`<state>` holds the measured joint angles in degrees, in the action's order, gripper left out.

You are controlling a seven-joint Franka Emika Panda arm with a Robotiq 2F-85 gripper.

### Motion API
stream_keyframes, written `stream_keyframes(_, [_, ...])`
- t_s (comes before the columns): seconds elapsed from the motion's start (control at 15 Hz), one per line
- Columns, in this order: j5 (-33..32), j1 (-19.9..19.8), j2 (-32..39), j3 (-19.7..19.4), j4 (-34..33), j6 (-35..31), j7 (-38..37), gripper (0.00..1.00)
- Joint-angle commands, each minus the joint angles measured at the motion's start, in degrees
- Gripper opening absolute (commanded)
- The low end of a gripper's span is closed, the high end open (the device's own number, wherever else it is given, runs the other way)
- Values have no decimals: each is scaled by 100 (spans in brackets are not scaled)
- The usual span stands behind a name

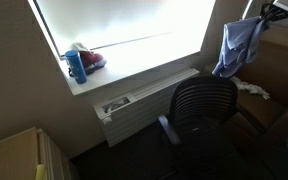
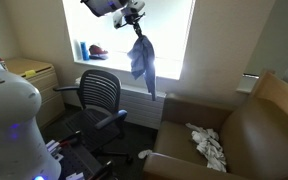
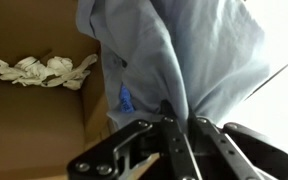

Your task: Pick up the blue sweater on the chair and put it on the table

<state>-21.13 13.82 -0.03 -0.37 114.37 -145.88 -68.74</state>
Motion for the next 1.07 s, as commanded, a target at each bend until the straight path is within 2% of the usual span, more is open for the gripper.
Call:
stream_keyframes(0.0, [38,-402,-138,275,24,10,77,11])
stream_keyframes(0.2, [31,-412,-67,357,28,11,65,11])
stream_keyframes(0.27, [27,-385,-13,397,28,11,40,3])
stream_keyframes(0.33, [-696,-495,264,305,-188,-444,-947,3])
stream_keyframes(0.47, [-209,-768,524,73,-705,-362,-755,3])
stream_keyframes(0.73, [293,-1257,837,-385,-1355,-288,-873,3])
stream_keyframes(1.0, [369,-1643,1814,-1017,-2334,-458,-1390,3])
